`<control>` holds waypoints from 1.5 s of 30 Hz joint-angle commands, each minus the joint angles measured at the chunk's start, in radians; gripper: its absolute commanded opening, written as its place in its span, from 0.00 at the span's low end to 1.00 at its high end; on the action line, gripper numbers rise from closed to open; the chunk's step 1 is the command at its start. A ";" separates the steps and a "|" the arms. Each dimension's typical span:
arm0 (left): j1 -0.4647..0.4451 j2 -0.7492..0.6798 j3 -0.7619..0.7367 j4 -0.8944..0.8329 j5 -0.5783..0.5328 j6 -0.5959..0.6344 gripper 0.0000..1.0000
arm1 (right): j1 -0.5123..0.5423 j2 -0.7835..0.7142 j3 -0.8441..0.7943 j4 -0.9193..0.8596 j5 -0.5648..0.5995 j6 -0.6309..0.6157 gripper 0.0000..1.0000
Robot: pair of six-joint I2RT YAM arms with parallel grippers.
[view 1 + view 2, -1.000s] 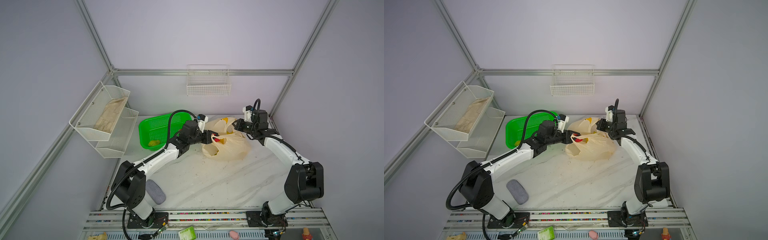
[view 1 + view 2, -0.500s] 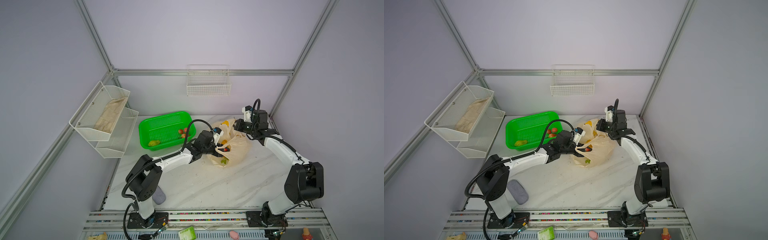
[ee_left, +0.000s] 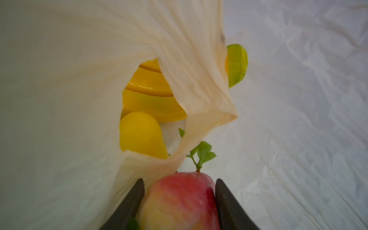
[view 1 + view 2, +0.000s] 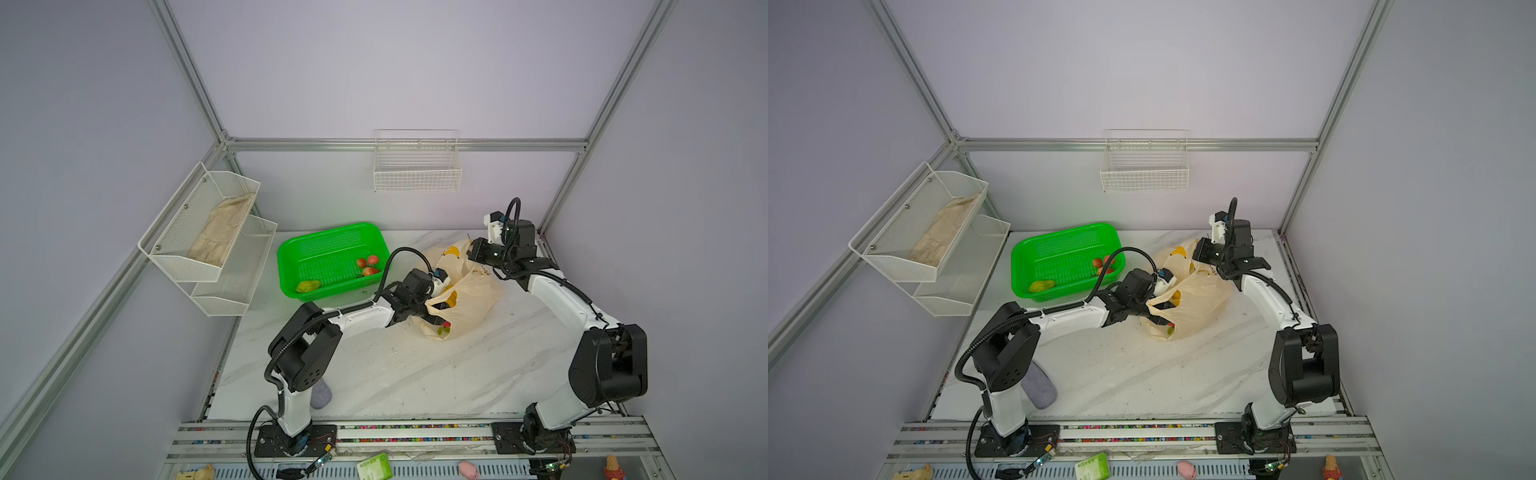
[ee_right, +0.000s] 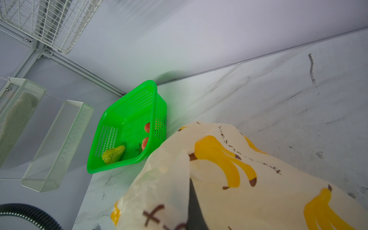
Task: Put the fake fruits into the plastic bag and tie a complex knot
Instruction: 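Carry the red apple with the left gripper into the bag mouth, then lower the apple into the bag and open the left gripper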
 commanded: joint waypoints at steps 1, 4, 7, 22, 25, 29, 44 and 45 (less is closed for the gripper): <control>-0.006 0.029 0.099 -0.009 -0.072 0.062 0.44 | 0.000 -0.015 0.002 0.011 0.010 -0.003 0.00; -0.008 0.056 0.130 -0.008 -0.068 0.065 0.45 | 0.000 -0.017 0.003 0.006 0.014 -0.003 0.00; -0.011 0.069 0.146 -0.002 -0.067 0.074 0.48 | 0.000 -0.016 0.003 0.004 0.017 -0.002 0.00; -0.007 -0.073 0.069 -0.004 -0.087 0.074 0.78 | 0.001 -0.007 -0.002 0.002 0.028 -0.012 0.00; -0.005 -0.134 0.032 -0.002 -0.090 0.067 0.79 | 0.000 -0.009 -0.005 0.002 0.029 -0.013 0.00; 0.006 -0.233 -0.047 -0.012 -0.132 0.038 0.79 | 0.000 -0.015 -0.011 0.001 0.035 -0.015 0.00; -0.004 -0.242 -0.131 -0.164 -0.127 -0.234 0.70 | 0.000 -0.010 -0.023 0.012 0.019 -0.015 0.00; -0.006 -0.236 -0.130 -0.169 -0.129 -0.234 0.68 | -0.001 -0.012 -0.024 0.012 0.021 -0.015 0.00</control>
